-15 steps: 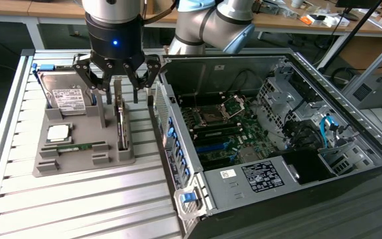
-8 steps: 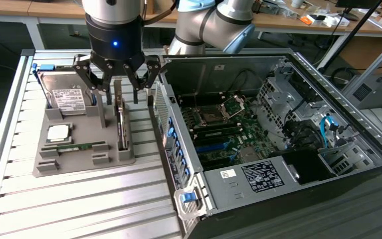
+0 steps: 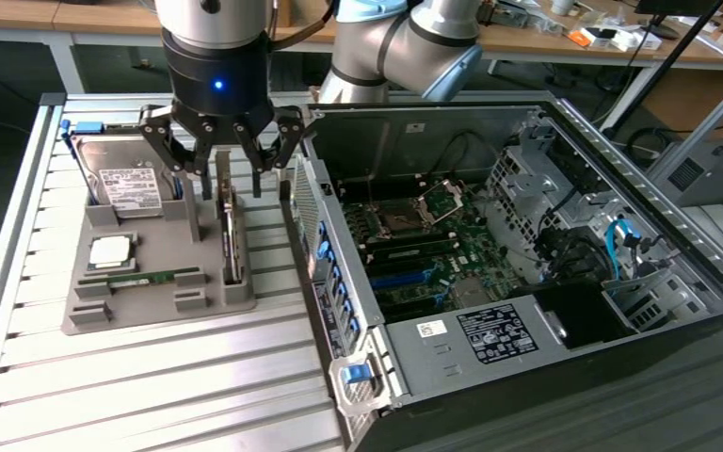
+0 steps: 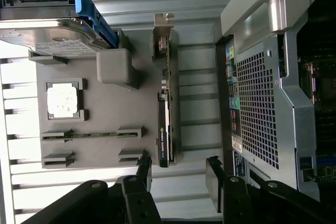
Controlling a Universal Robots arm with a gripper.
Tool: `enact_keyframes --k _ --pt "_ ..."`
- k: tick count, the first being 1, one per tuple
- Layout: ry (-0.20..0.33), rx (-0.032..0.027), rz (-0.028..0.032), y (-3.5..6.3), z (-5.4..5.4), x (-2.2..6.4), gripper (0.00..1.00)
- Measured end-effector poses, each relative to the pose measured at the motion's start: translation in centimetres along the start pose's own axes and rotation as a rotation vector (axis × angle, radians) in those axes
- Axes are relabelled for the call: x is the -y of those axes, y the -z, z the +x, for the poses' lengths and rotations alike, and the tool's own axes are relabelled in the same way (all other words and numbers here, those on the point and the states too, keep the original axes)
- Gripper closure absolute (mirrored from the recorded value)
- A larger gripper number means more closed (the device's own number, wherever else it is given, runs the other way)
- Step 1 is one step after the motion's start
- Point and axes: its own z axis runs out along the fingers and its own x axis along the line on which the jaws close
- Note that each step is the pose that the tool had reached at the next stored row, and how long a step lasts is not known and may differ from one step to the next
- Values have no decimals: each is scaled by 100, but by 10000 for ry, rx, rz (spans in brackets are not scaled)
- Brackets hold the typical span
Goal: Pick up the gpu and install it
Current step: 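Pick up the gpu and move the gpu toward the slot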
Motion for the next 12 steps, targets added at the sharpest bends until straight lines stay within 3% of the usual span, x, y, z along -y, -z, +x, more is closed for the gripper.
enact_keyframes --k 12 --pt "0 0 0 -26 1 1 46"
